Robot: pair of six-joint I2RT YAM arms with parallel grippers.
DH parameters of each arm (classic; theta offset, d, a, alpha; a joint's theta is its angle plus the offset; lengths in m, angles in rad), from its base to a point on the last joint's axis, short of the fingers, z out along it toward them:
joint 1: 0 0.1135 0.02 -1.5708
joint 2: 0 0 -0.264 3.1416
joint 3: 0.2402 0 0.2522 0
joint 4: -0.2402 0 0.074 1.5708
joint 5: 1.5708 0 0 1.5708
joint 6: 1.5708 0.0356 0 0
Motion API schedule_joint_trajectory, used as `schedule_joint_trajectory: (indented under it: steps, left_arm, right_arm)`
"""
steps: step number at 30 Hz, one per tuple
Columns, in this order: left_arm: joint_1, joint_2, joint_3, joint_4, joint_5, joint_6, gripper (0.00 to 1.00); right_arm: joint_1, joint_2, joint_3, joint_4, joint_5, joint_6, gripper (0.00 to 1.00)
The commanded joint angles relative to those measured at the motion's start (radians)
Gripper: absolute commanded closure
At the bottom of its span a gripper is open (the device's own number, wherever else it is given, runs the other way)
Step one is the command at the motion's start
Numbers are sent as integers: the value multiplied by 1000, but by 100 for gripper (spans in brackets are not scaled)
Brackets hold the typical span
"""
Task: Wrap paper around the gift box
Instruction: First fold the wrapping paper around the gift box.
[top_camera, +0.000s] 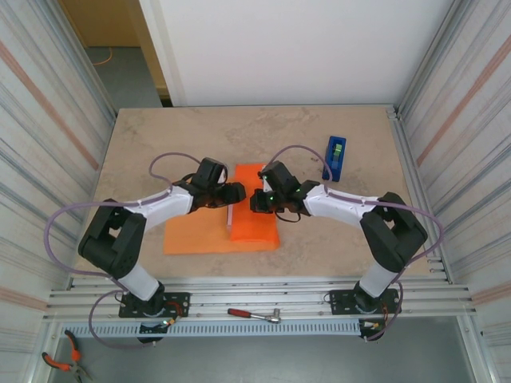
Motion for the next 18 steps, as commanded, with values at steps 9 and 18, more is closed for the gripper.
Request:
schedule_joint_trajectory:
  steps: [9,18]
  left_arm:
    - [-38,-26,-68,-14,-90,-29,46]
    - [-37,15,-77,50,-61,-11,52]
  right_arm:
    - [-140,-60,11,-42,-51,-28,100]
    - [-166,-14,54,-47,-88,-33,100]
